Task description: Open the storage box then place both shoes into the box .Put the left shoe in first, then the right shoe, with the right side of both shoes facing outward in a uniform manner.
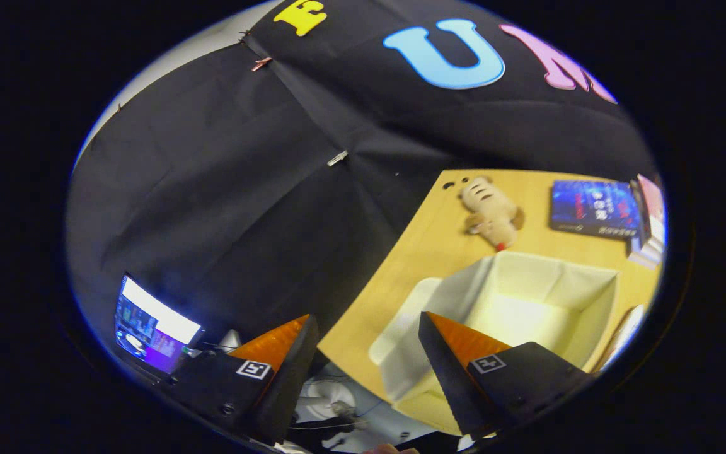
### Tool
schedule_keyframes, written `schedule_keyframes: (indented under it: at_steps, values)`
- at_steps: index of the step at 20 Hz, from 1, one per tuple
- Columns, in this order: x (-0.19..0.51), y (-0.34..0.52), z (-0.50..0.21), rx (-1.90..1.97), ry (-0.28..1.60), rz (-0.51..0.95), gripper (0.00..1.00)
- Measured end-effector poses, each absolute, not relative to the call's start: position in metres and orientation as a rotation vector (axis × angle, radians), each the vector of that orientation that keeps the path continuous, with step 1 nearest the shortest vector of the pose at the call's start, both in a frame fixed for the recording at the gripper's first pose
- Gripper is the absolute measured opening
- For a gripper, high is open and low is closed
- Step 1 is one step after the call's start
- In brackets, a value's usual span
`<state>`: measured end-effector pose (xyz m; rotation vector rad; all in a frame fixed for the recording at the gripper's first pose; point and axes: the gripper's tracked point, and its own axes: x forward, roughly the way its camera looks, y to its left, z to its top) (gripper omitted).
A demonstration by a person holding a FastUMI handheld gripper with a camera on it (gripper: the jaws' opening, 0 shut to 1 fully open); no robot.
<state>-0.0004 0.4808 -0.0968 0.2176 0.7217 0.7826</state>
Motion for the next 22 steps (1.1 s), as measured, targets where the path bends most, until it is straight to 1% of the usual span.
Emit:
schedule_keyframes:
  at_steps: [4,8,10,14,18,22]
  values:
    - [0.025,0.382,-0.083,0.107,0.597,0.629,0.98]
    - [0.029,0.274,-0.087,0.071,0.546,0.475,0.98]
    - [0.03,0.227,-0.104,0.043,0.557,0.411,0.98]
    - [0.027,0.157,-0.144,0.007,0.606,0.334,0.98]
    - [0.023,0.108,-0.192,0.007,0.677,0.29,0.99]
    - [0.018,0.076,-0.245,-0.019,0.773,0.294,0.99]
